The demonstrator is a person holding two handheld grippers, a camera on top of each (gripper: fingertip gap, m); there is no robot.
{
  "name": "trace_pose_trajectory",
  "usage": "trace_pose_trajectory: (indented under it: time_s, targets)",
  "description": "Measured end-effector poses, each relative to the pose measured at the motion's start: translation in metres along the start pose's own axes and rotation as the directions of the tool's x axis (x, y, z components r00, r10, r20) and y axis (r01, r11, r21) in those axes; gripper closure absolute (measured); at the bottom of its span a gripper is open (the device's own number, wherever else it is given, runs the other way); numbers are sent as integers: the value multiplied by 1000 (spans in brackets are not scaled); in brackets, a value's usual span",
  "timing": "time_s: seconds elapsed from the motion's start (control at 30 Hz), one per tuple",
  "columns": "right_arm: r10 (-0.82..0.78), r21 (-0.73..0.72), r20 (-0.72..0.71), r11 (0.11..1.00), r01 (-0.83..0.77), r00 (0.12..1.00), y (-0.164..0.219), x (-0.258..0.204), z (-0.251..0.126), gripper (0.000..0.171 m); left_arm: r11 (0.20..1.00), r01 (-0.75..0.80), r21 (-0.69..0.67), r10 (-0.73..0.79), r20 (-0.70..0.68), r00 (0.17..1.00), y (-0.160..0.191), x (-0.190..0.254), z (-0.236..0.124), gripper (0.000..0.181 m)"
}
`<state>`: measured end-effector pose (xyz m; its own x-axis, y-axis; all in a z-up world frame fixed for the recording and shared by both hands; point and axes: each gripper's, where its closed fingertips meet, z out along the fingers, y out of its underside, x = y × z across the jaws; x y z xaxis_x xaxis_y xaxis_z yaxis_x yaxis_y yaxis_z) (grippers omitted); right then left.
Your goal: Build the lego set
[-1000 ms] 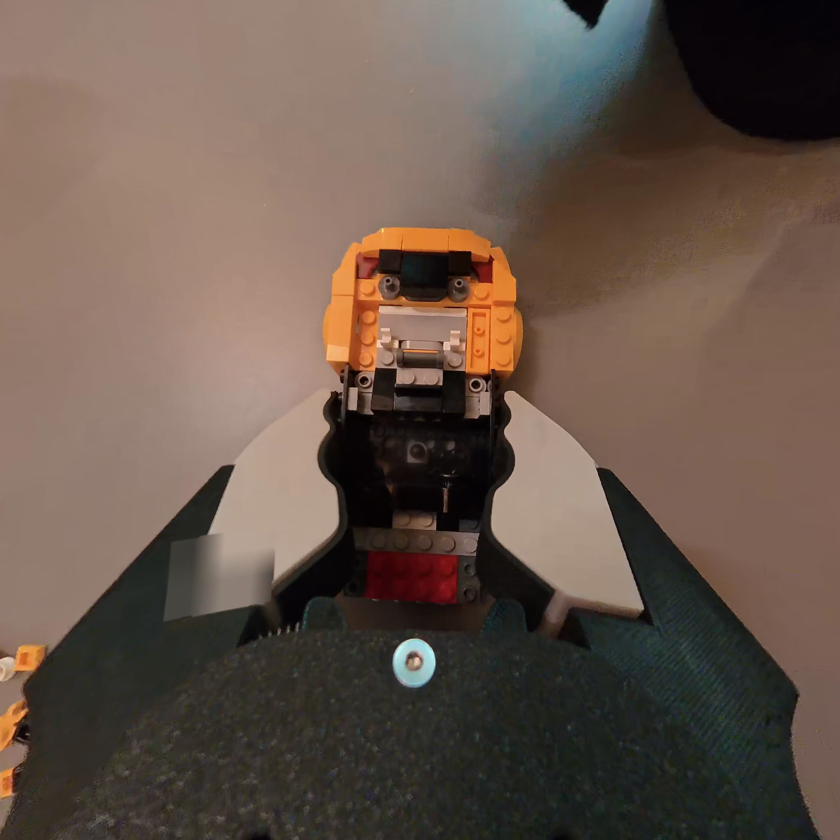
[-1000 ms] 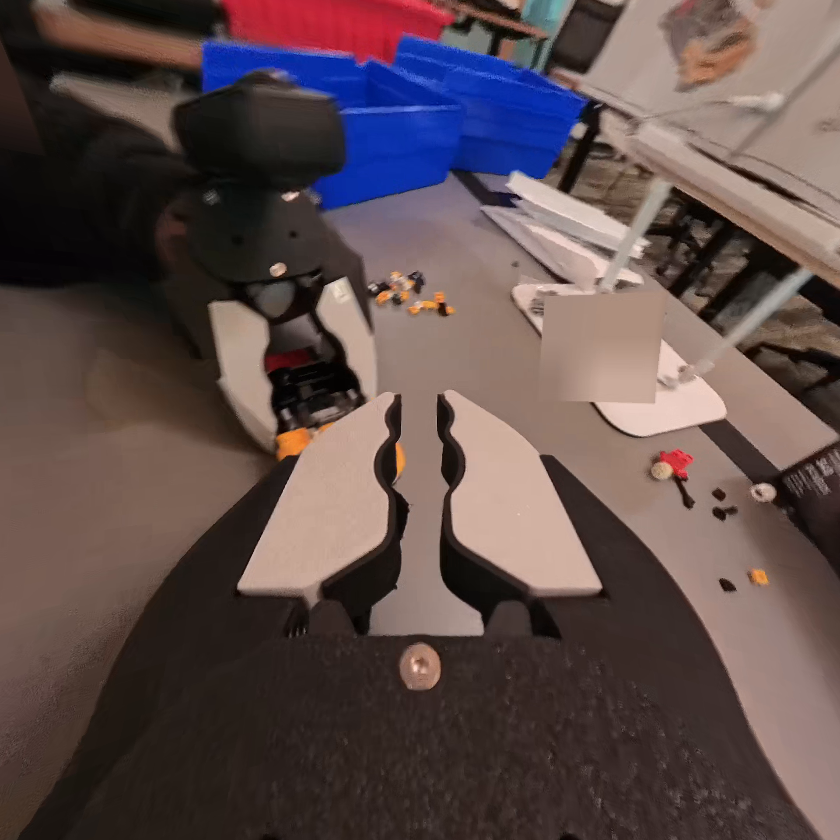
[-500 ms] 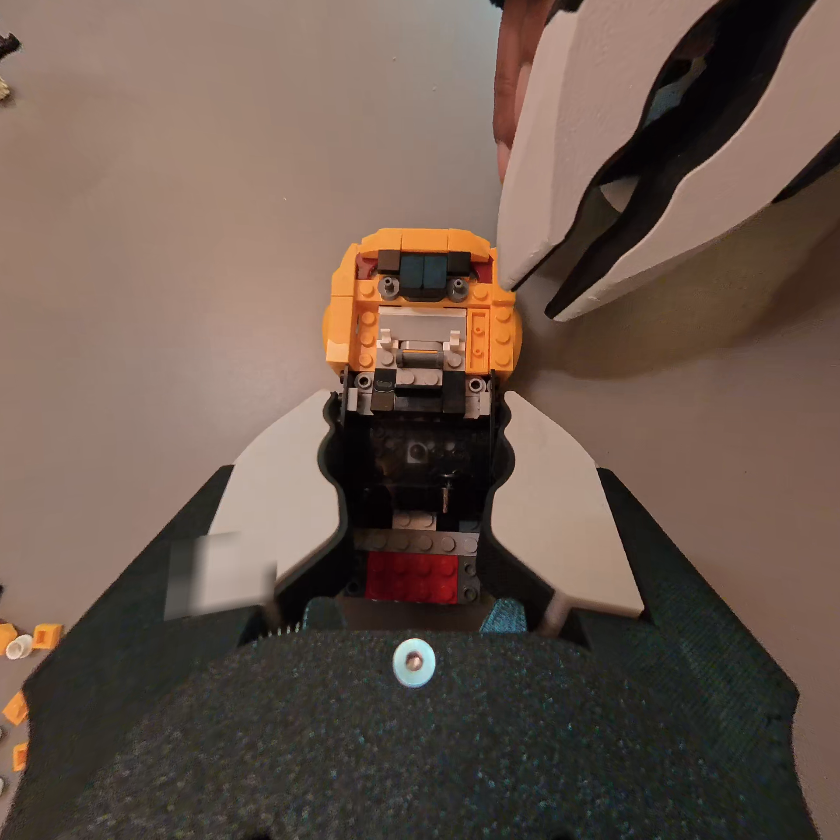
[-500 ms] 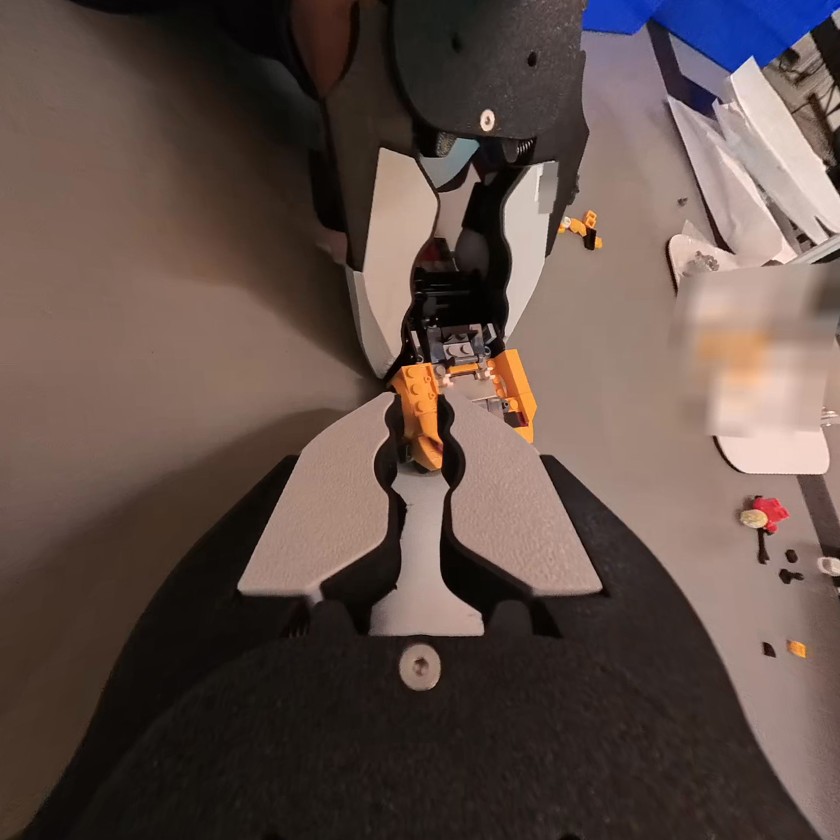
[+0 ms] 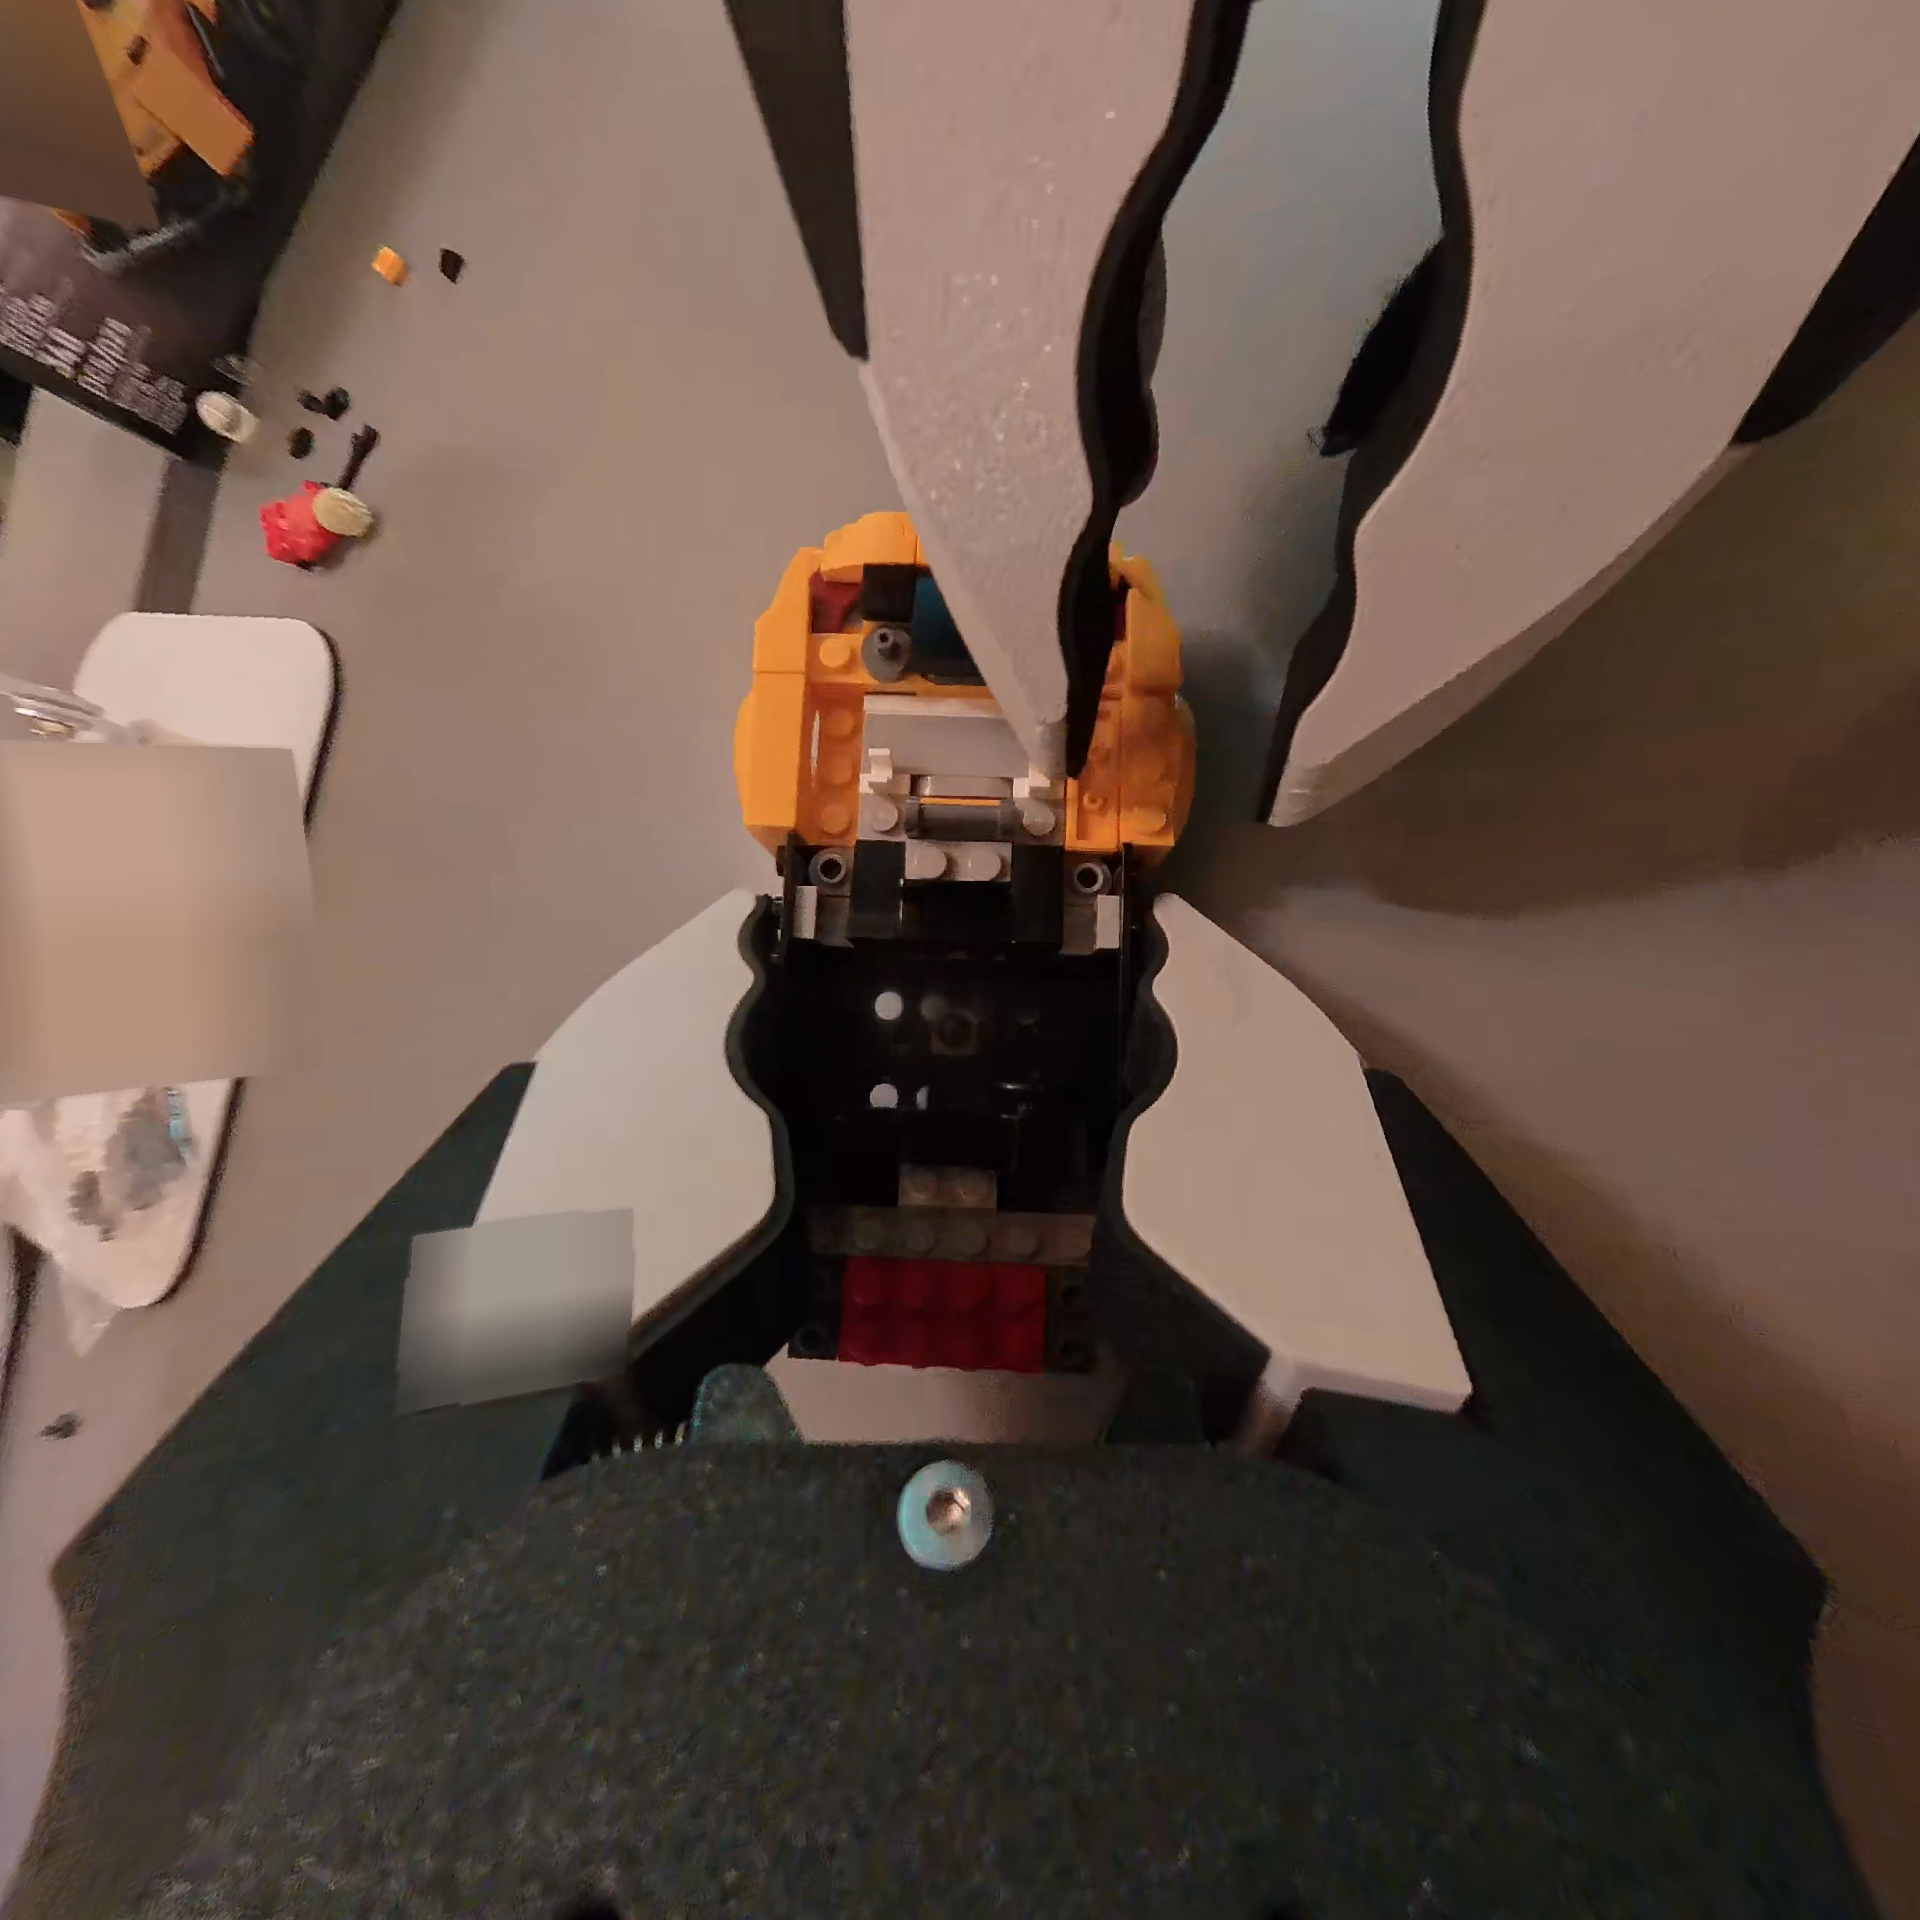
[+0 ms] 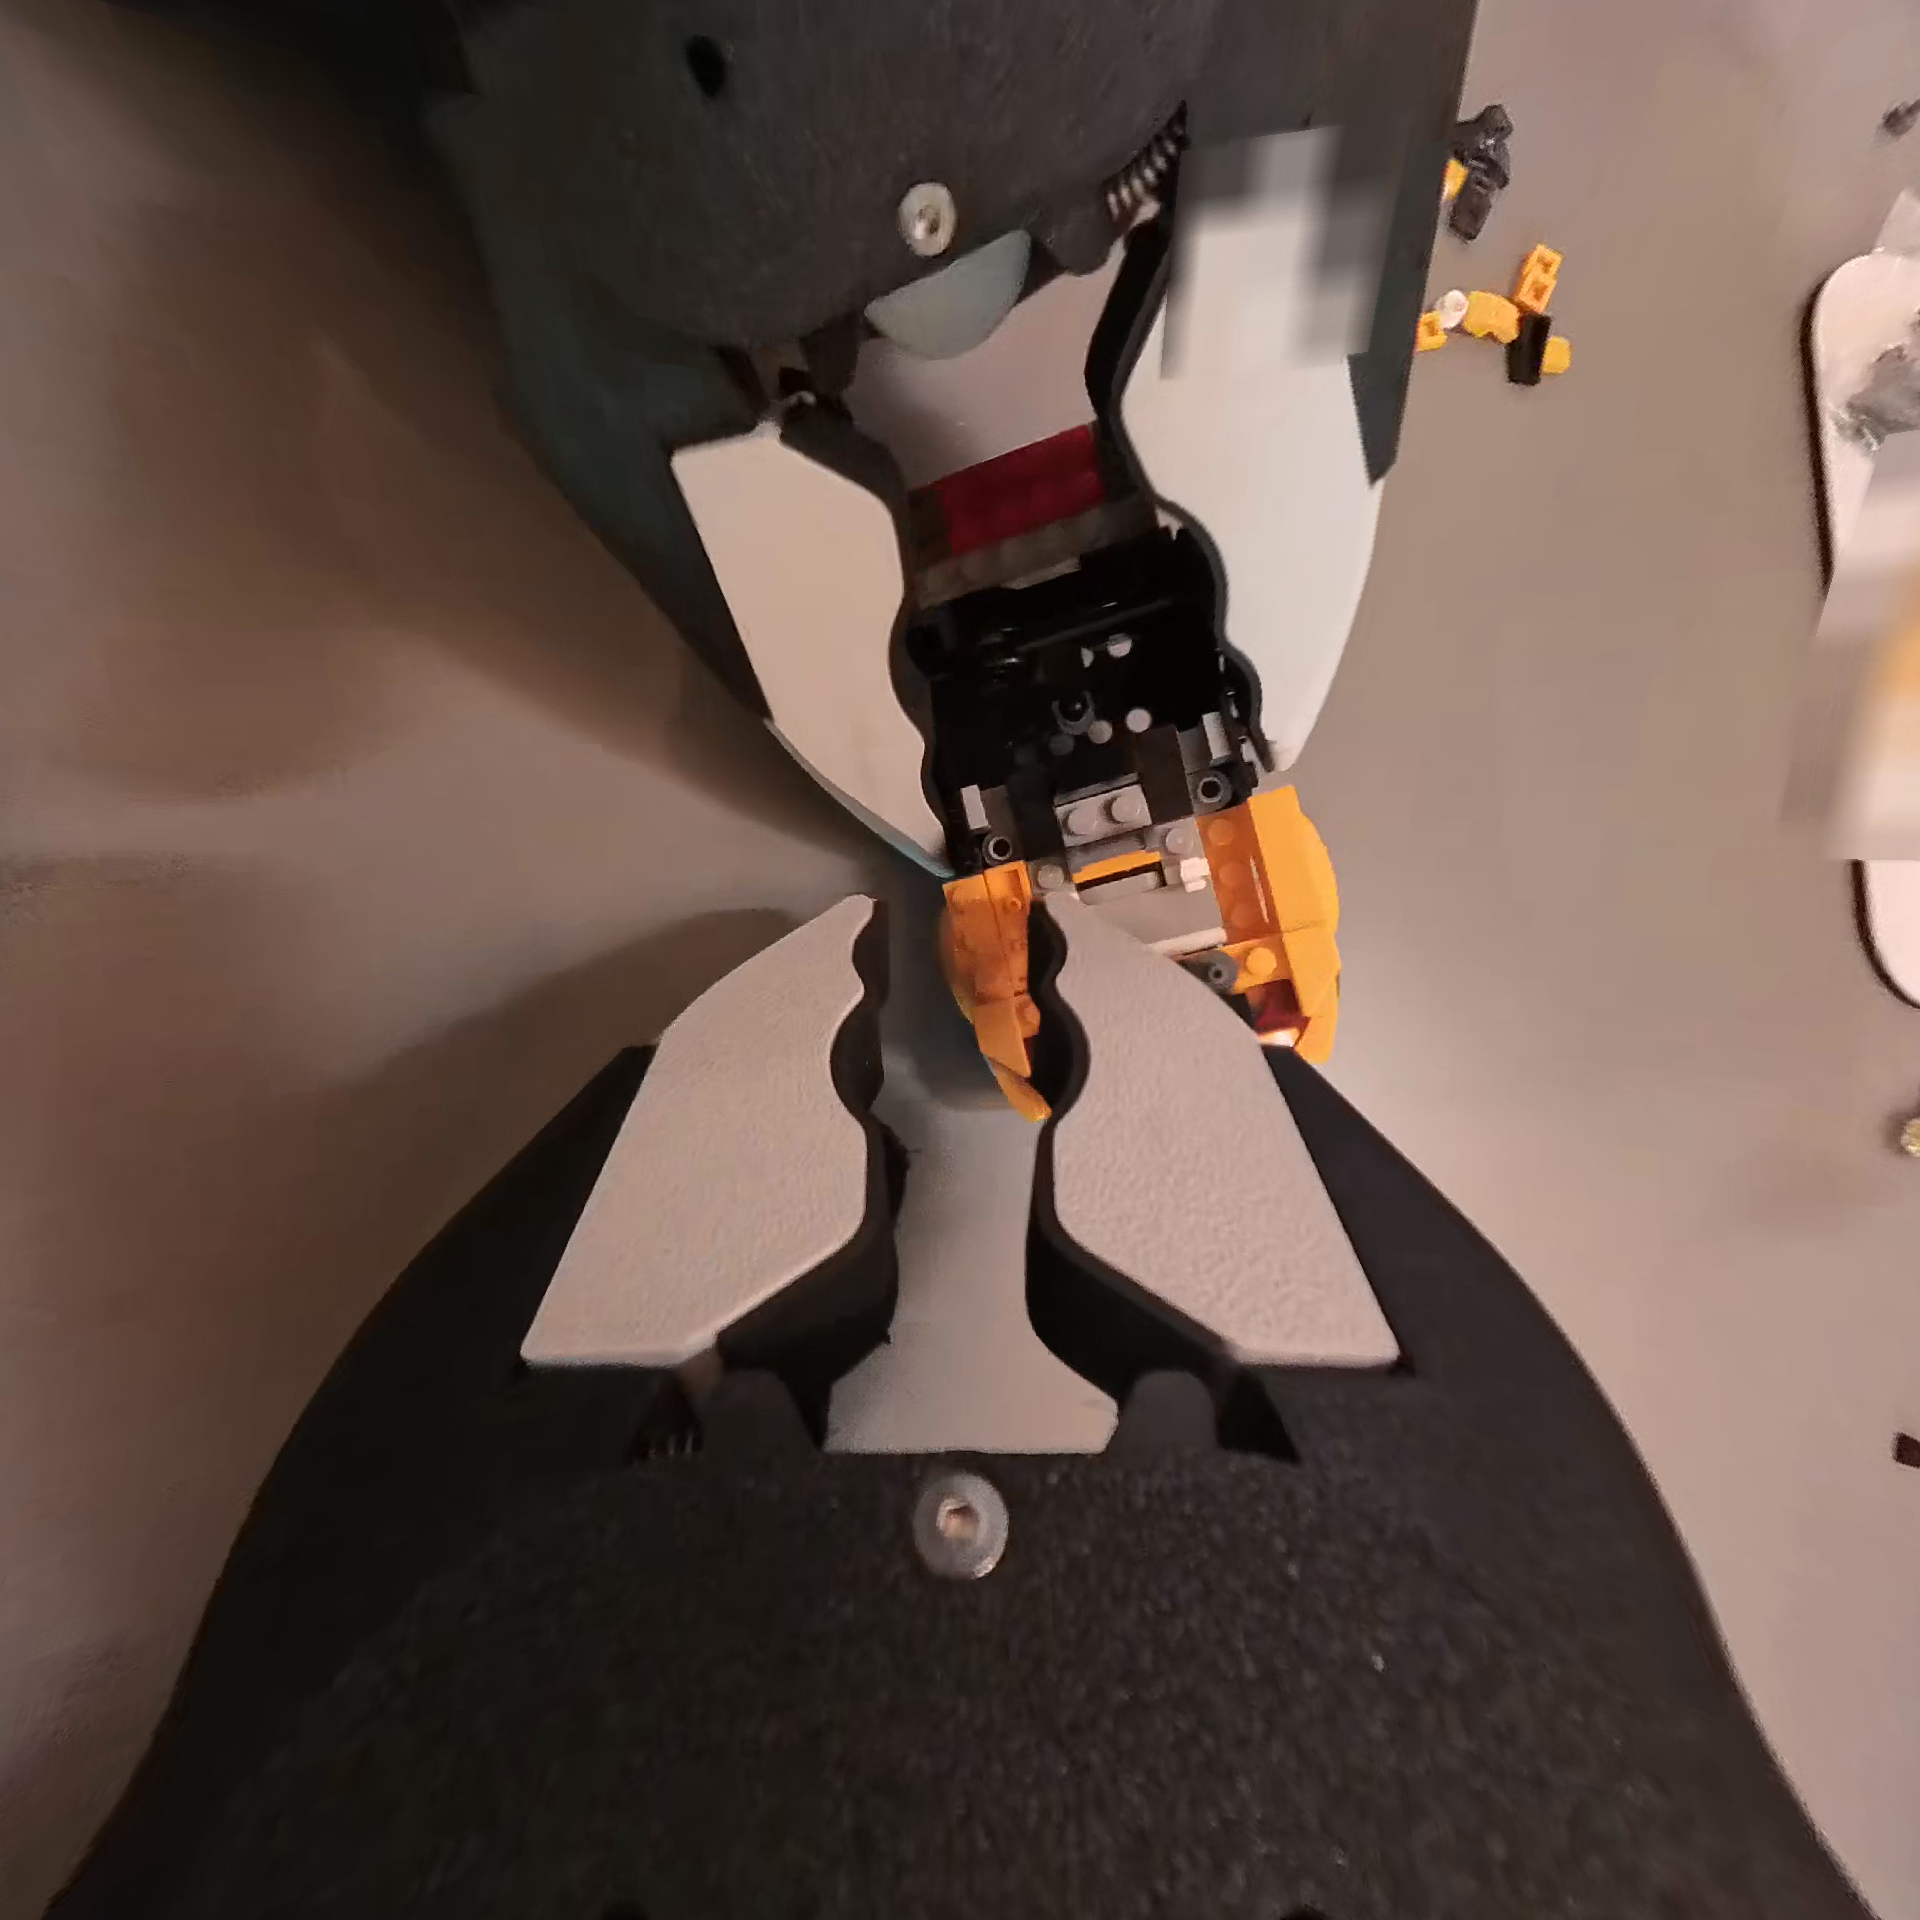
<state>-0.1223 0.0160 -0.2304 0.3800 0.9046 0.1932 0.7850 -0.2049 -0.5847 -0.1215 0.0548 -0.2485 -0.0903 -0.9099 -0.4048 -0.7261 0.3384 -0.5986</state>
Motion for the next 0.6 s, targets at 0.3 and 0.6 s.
trace_pose_trajectory:
  time_s: [0.3, 0.6]
  targets:
    - [49, 129, 59, 990, -56, 997, -4, -7, -25, 146, 916, -397, -60, 393, 338, 855, -4, -31, -7, 115]
    - [133, 196, 24, 971, -135, 991, 22, -6, -41, 147, 654, -744, -137, 677, 544, 495, -42, -34, -25, 115]
